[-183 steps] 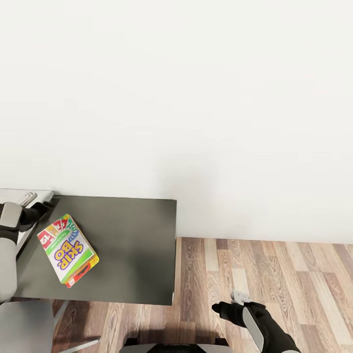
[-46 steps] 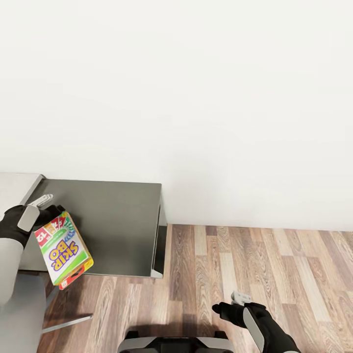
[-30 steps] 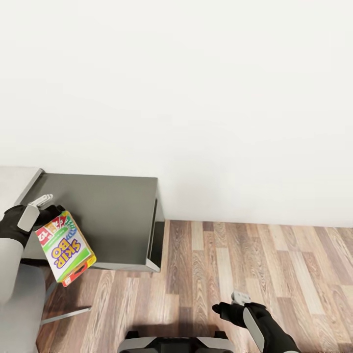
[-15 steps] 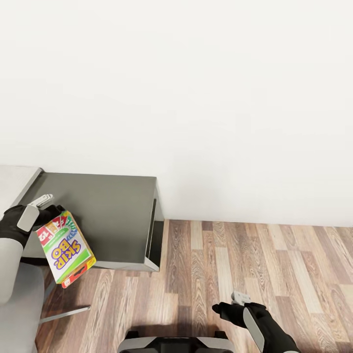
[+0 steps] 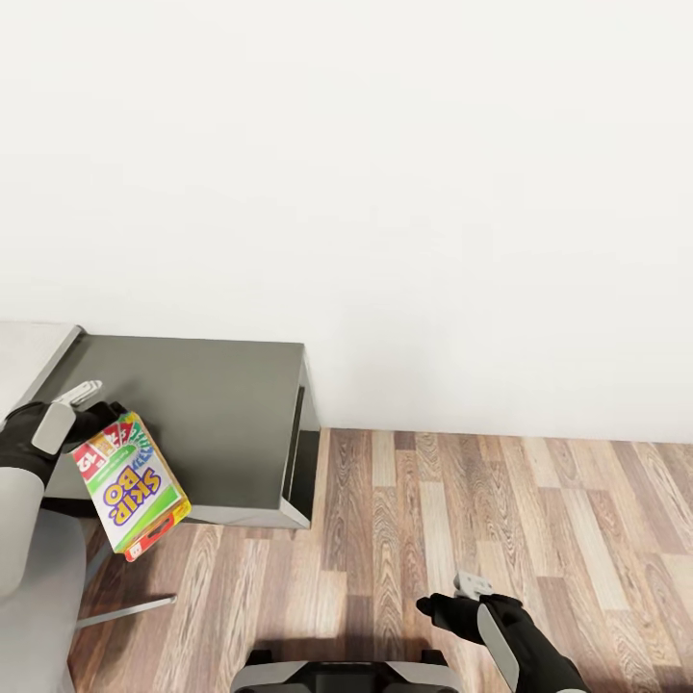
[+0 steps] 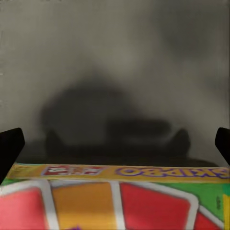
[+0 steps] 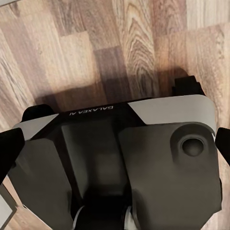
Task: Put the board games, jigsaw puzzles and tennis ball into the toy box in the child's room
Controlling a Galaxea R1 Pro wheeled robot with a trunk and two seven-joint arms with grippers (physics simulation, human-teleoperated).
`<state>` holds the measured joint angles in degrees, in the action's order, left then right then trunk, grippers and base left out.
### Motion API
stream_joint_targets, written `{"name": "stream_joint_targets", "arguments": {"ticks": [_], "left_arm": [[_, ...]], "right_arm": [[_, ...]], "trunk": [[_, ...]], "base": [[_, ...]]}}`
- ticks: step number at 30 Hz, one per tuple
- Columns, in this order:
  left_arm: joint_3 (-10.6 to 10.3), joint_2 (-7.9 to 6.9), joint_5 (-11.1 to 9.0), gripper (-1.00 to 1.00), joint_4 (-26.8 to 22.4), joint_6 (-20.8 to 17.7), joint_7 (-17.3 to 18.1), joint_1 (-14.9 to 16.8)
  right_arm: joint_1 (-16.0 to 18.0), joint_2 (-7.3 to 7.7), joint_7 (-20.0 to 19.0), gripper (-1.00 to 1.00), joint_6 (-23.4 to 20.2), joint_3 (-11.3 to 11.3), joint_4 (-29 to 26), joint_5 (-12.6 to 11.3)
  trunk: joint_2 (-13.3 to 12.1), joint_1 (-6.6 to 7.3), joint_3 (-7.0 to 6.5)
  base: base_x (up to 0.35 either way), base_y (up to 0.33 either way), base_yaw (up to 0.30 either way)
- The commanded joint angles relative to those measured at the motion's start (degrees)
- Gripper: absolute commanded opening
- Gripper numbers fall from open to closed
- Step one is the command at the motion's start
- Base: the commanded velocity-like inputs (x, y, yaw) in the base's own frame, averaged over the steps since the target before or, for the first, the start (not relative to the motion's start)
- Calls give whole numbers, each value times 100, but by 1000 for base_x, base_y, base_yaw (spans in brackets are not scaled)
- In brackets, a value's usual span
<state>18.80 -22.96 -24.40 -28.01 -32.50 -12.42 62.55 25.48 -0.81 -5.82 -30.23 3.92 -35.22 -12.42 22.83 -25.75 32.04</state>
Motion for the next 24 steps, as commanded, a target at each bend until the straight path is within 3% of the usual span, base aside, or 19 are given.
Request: {"name": "stream_joint_targets", "arguments": {"ticks": [1, 5, 9, 12, 16, 20, 24], "left_arm": [[24, -2, -63, 100, -16, -26, -42, 3], [53, -10, -70, 100, -93, -32, -40, 3], [62, -12, -115, 100, -498, -156, -48, 2], [105, -44, -133, 100, -897, -627, -49, 2], [327, -105, -166, 100, -1672, -1497, 7, -4], [534, -136, -183, 100, -2449, -2348, 381, -18], [618, -181, -187, 100, -2925, -2705, 856, -58]], "right_arm": [[1, -4, -24, 100, -36, 38, -10, 3], [1, -2, -24, 100, -36, 38, -10, 3], [2, -2, -24, 100, -35, 38, -10, 3], [1, 0, -24, 100, -36, 38, -11, 3], [1, 1, -24, 100, -36, 38, -10, 3], [4, 1, -24, 100, -35, 40, -11, 3], [9, 2, -27, 100, -36, 46, -11, -3]], "trunk": [[9, -3, 8], [9, -3, 8], [9, -3, 8], [9, -3, 8], [9, -3, 8], [9, -3, 8], [9, -3, 8]], "base": [[0, 0, 0], [0, 0, 0], [0, 0, 0], [0, 0, 0], [0, 0, 0], [0, 0, 0], [0, 0, 0]]}}
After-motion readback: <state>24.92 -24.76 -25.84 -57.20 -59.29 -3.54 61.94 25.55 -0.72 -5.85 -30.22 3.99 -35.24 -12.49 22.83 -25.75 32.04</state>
